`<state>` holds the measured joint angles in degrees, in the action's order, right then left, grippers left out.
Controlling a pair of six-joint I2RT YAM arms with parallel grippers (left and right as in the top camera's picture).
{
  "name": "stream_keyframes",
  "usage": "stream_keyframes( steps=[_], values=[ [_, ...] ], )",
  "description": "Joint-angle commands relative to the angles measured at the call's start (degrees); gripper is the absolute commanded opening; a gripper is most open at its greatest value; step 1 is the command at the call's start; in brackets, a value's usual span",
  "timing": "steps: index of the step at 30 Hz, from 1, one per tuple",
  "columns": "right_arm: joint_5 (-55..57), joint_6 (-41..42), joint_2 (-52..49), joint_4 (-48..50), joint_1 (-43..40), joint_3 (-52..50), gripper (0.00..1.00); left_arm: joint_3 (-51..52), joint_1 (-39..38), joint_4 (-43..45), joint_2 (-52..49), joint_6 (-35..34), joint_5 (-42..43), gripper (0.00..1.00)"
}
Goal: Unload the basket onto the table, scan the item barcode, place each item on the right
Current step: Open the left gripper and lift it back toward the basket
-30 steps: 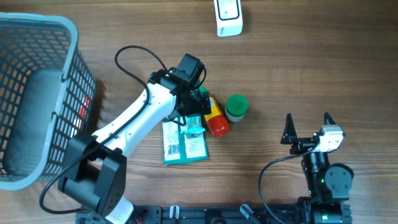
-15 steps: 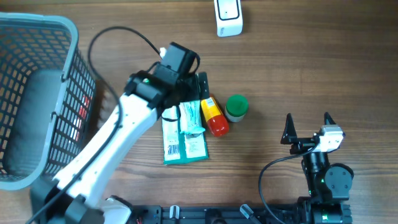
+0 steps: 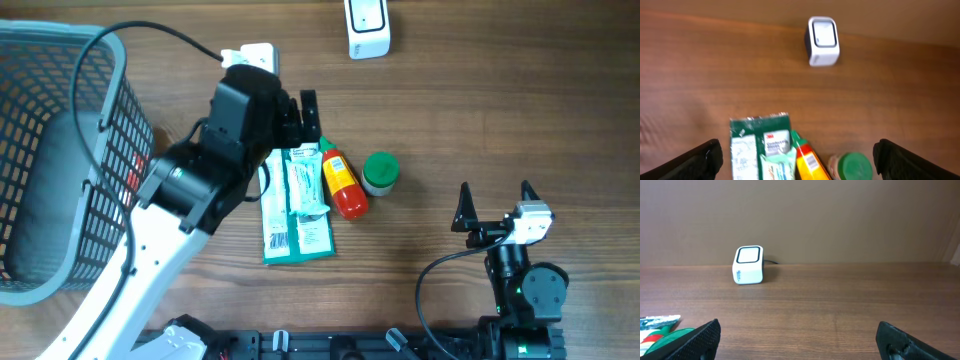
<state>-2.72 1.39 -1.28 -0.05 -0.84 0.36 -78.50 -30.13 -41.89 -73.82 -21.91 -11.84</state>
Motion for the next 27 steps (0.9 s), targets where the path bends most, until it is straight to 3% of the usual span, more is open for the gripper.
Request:
stream_keyframes(
  steps=[1,9,27],
  values=[
    [0.2,-0.5,-0.1,0.1,0.3,0.0,1.00,-1.0,-0.1,2.1,2.9,5.2,-3.9,1.00],
    [0.1,-0.6,-0.1,0.1,0.3,0.0,1.00,-2.5,1.0,8.9,5.2,9.8,-6.5,1.00],
    [0.2,-0.5,-0.1,0.1,0.3,0.0,0.99,-11.6,11.7,9.0,5.3,13.0,-7.8,1.00]
  ],
)
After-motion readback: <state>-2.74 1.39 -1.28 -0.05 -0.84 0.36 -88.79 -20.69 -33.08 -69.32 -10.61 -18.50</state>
